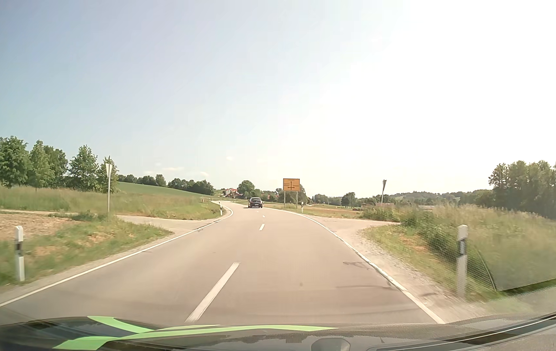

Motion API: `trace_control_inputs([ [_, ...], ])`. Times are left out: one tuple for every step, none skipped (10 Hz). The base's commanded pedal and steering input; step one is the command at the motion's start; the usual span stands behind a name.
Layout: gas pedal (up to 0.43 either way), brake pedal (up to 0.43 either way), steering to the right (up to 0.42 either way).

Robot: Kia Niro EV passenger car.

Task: Follow the waypoints while adhering to traffic rules and regulations

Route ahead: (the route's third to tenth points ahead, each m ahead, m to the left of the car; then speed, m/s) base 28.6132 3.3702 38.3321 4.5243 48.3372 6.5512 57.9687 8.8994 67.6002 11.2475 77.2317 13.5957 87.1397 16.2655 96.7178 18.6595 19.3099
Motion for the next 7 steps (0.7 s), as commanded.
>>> trace_control_inputs([
  [0.098, 0.0, -0.023],
  [0.098, 0.0, -0.023],
  [0.098, 0.0, -0.023],
  [0.098, 0.0, -0.023],
  [0.098, 0.0, -0.023],
  [0.098, 0.0, -0.023],
  [0.11, 0.0, -0.023],
])
